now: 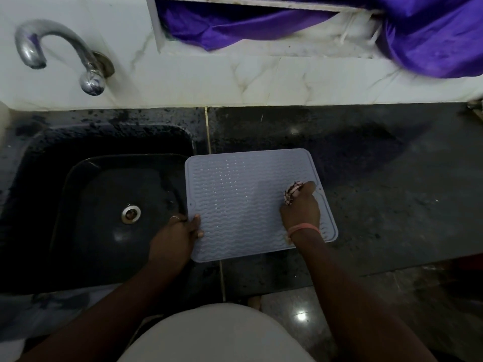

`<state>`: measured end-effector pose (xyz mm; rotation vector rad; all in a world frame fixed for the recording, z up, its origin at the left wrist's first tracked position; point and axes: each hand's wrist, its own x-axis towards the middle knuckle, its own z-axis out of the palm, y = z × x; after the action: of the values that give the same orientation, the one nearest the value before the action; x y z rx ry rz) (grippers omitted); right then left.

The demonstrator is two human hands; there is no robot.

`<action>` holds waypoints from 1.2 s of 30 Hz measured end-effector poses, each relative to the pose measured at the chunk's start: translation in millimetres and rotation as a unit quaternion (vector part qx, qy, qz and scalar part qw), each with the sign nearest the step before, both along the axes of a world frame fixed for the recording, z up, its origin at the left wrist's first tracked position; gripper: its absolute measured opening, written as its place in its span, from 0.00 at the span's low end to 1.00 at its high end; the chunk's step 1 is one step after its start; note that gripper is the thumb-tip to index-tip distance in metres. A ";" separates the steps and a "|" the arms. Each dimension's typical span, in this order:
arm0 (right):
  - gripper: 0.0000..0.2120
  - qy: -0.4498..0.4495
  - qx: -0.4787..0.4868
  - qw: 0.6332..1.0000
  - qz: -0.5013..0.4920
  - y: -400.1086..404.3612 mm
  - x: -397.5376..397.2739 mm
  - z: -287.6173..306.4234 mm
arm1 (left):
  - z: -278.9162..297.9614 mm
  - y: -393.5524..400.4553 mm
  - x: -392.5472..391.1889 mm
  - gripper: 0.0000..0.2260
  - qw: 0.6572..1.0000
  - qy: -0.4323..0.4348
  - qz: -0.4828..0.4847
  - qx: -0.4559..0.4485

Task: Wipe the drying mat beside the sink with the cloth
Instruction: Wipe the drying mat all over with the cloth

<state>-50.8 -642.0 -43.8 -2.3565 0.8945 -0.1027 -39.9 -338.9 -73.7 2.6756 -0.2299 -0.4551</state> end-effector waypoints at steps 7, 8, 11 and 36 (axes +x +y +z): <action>0.32 -0.050 0.100 0.994 -0.007 77.3 -9.4 -4.0 | 2.2 2.3 -1.0 0.15 0.999 0.010 0.004 -0.034; 0.31 -0.058 0.105 0.993 0.001 86.3 -10.4 -5.7 | 2.4 3.3 -1.0 0.15 0.999 0.017 -0.005 -0.039; 0.28 -0.076 0.115 0.990 0.018 102.2 -7.6 -6.0 | 2.0 5.0 0.9 0.16 0.999 0.028 -0.015 -0.040; 0.32 -0.144 0.415 0.894 -0.091 73.4 9.7 -14.1 | -8.1 2.6 -18.2 0.14 0.992 -0.095 0.031 -0.076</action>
<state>-41.0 -568.6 -57.9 -1.4158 0.7961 -0.1128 -58.1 -336.3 -81.8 2.5672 -0.2275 -0.1561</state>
